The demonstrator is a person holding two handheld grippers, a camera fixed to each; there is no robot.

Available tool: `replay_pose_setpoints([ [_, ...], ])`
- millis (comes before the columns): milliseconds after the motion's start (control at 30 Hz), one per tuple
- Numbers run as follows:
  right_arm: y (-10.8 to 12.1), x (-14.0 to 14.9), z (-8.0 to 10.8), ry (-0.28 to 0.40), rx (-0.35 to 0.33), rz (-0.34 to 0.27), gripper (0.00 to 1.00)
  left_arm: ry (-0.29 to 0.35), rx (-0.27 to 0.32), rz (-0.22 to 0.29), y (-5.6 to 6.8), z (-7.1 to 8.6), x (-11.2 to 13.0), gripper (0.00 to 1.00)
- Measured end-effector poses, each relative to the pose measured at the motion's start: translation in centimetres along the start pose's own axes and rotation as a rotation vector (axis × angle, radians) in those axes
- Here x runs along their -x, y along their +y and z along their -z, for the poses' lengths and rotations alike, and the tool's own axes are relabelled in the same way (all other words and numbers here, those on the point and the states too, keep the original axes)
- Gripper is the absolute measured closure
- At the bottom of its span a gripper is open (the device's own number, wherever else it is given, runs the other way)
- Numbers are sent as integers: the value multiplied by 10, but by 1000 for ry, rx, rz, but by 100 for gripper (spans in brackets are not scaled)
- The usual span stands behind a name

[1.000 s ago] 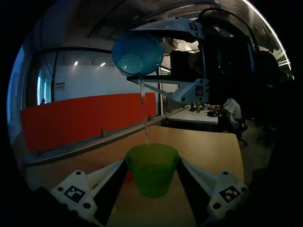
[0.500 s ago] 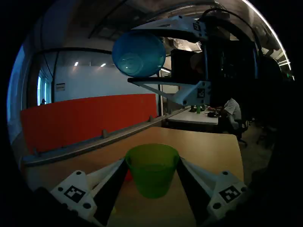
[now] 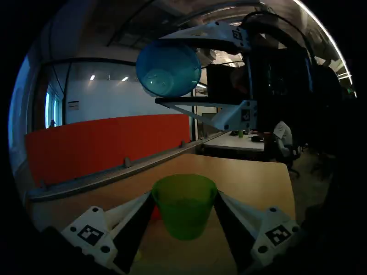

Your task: Pour water

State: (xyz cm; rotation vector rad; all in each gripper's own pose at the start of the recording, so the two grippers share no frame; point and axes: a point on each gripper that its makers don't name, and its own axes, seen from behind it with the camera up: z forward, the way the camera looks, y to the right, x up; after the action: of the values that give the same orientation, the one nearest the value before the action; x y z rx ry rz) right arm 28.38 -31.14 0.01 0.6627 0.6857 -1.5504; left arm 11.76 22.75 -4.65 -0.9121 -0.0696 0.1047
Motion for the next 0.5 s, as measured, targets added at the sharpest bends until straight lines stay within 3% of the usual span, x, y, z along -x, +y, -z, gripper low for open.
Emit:
replay_pose_setpoints([
  [500,-3,17,11,15,-24,-396,8,1,-2,-5,-2,1,-2,14],
])
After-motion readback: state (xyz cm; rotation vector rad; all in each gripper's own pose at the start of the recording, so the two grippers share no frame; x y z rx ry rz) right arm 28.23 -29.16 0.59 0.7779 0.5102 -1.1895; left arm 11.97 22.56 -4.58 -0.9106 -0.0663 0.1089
